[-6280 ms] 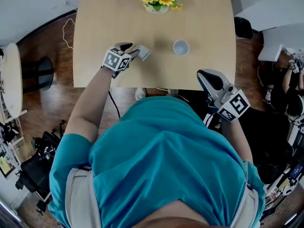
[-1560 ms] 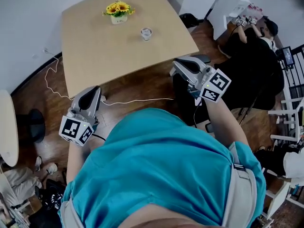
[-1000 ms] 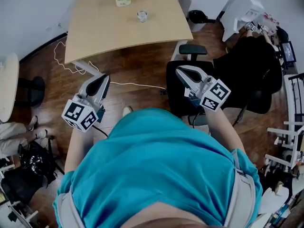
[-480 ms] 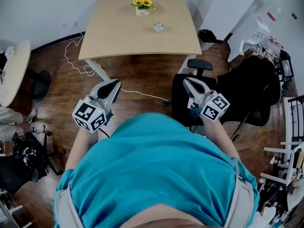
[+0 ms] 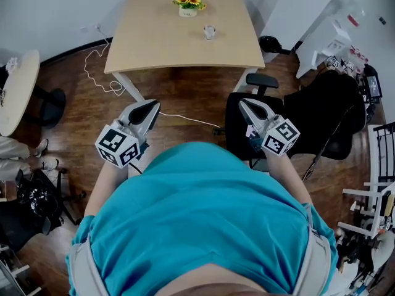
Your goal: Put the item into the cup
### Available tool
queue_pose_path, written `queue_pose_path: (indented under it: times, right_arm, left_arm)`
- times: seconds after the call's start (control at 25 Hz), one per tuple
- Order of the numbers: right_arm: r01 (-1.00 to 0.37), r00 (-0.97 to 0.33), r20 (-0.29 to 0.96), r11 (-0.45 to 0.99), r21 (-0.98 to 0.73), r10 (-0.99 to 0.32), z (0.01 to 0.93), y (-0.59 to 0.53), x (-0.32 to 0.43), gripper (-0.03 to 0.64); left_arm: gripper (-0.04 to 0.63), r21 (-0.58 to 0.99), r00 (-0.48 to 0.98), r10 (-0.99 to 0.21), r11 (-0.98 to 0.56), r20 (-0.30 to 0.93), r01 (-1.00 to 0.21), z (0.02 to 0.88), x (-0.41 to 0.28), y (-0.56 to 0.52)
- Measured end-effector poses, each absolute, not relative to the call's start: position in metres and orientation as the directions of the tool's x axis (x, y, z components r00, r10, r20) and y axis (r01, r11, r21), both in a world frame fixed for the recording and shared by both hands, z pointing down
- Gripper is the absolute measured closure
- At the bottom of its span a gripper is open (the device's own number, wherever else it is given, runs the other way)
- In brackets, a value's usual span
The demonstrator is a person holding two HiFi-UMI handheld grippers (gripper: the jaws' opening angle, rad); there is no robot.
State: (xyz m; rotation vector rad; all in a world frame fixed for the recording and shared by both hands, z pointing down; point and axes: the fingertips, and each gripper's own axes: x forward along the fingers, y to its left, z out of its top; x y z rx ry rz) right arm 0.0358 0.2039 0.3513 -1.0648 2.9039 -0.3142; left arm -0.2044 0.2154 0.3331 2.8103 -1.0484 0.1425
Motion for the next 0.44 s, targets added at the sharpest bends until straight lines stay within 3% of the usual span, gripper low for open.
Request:
queue_pose_path:
  times: [0.44]
  right_arm:
    - [-0.638, -0.765, 0.036, 0.75, -0.173, -0.643, 0.346, 0.2085, 0.0362, 0.617]
  left_arm:
    - [0.592, 0.094, 0.755, -0.644, -0.75, 0.124, -0.655, 0.3314, -0.205, 0.2179]
